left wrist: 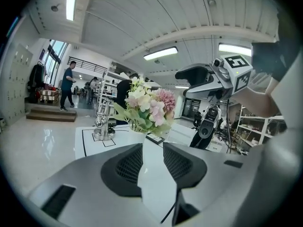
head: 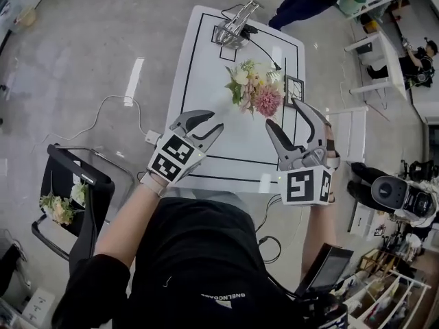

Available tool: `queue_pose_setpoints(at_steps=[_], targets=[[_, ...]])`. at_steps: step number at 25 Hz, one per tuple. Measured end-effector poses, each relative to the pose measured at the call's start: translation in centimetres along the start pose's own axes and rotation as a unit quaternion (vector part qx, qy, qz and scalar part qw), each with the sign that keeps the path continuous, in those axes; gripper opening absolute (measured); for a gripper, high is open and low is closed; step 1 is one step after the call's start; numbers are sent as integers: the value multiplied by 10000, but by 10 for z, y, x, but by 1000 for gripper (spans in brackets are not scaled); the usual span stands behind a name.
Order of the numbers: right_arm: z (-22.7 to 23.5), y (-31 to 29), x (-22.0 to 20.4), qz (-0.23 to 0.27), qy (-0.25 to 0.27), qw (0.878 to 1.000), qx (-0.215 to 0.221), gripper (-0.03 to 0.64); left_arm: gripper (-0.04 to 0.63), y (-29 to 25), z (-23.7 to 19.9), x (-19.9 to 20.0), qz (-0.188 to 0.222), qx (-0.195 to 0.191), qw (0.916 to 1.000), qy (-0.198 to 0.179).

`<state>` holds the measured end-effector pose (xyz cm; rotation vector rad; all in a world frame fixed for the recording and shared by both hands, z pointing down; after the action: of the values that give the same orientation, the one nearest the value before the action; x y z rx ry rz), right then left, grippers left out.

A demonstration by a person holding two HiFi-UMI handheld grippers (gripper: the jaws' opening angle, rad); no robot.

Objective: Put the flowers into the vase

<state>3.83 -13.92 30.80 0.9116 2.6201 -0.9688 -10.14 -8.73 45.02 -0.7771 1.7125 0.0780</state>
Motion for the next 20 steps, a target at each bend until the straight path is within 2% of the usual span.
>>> queue_pose_setpoints(at_steps=[4,7,10,15,18,20], targets=[[-3,24,-8,261,-990,9942,-341,295,118,9,9,12,158,-242,9995,-124],[-9,43,-16,458,-1810,9803,-650,275,117,14,19,19,210,-482,9984,-195],[-14,64,-23,802,-2602,9566,-1038,220,117,18,29,24,258,-681,9970,-242],[-34,100,-40,1194,-3398,9197,-1566,93,117,23,51,31,409,-1009,9939,-150],[-46,116,-53,1333,-4041,8887,-1708,69,114,22,66,34,468,-1156,9921,-155],[-53,126,-64,1445,-4499,8623,-1822,61,109,18,77,35,490,-1231,9911,-138]])
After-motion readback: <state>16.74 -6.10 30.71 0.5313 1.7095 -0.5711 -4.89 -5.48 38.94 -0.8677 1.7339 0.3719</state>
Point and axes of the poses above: the fingertips, and each gripper's own axes: y backward along the fingers, z to its right, x out of its top, the point moved 6 cm from there along y, backward along the fingers, and after that the axes turned 5 degrees about y, right-handed, at the moved point
